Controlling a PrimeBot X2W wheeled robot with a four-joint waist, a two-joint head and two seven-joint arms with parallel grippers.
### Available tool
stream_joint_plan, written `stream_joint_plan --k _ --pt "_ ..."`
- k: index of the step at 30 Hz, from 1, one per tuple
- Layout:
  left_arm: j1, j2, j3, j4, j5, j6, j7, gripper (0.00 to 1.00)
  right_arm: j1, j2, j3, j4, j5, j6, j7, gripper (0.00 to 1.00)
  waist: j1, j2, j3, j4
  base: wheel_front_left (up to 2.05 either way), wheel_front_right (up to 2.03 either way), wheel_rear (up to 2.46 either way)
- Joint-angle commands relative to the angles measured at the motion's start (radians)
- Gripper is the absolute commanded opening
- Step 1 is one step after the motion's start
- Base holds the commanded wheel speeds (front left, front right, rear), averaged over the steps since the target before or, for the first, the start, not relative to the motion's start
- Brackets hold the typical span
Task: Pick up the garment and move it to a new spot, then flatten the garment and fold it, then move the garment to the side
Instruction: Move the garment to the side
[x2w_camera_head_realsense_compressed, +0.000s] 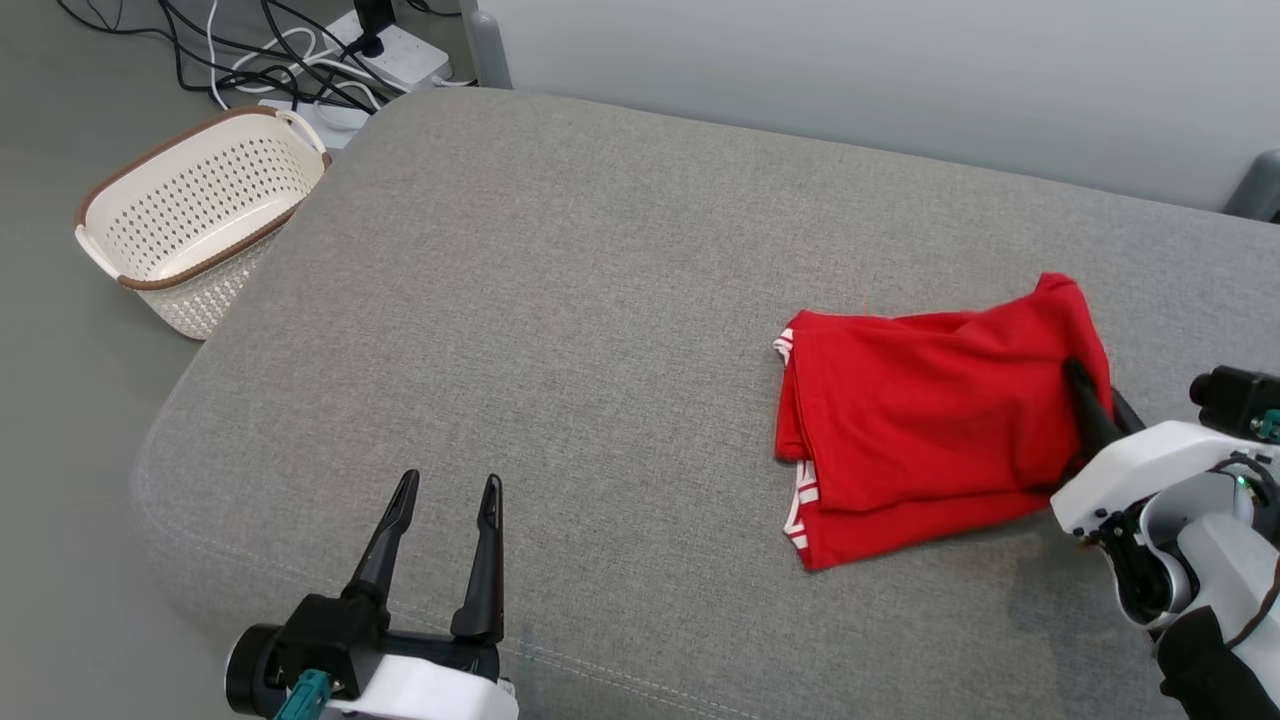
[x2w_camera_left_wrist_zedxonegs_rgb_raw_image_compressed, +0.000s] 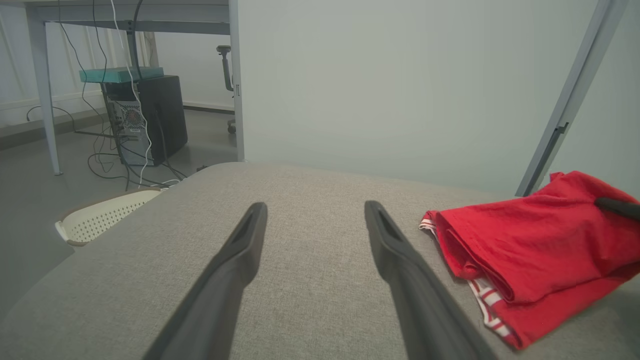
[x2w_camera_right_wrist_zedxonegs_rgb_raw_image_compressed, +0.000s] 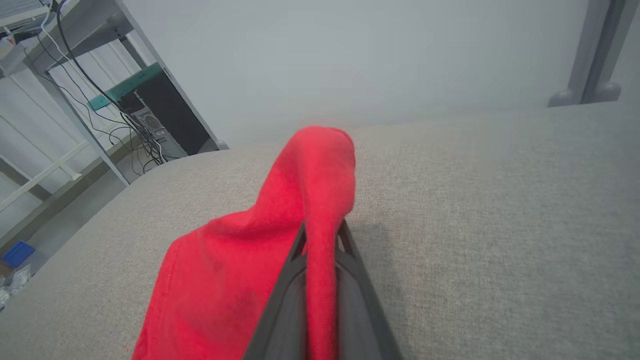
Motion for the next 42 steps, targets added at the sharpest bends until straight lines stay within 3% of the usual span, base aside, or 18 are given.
stream_joint_plan --k 1,12,27,42 --pt "-0.052 0.003 0.029 -0.029 -0.015 0.006 -0.005 1.0 0.005 -0.004 -0.011 -0.038 -0.04 0.001 -0.015 0.0 0.0 0.0 0.0 -0.003 0.0 0.0 0.0" --pt "-0.071 0.003 0.028 -0.044 -0.045 0.002 -0.005 1.0 0.057 0.026 -0.135 -0.109 -0.184 0.001 -0.015 0.0 0.0 0.0 0.015 -0.076 0.0 0.0 0.0" --pt "-0.154 0.003 0.017 -0.025 -0.014 -0.031 -0.005 1.0 0.088 0.083 -0.231 -0.206 -0.269 0.001 -0.015 0.0 0.0 0.0 0.056 -0.37 0.0 0.0 0.0" --pt "-0.228 0.003 -0.025 0.004 -0.008 -0.055 -0.005 1.0 0.113 0.121 -0.244 -0.242 -0.283 0.001 -0.015 0.0 0.0 0.0 0.096 -0.613 0.0 0.0 0.0"
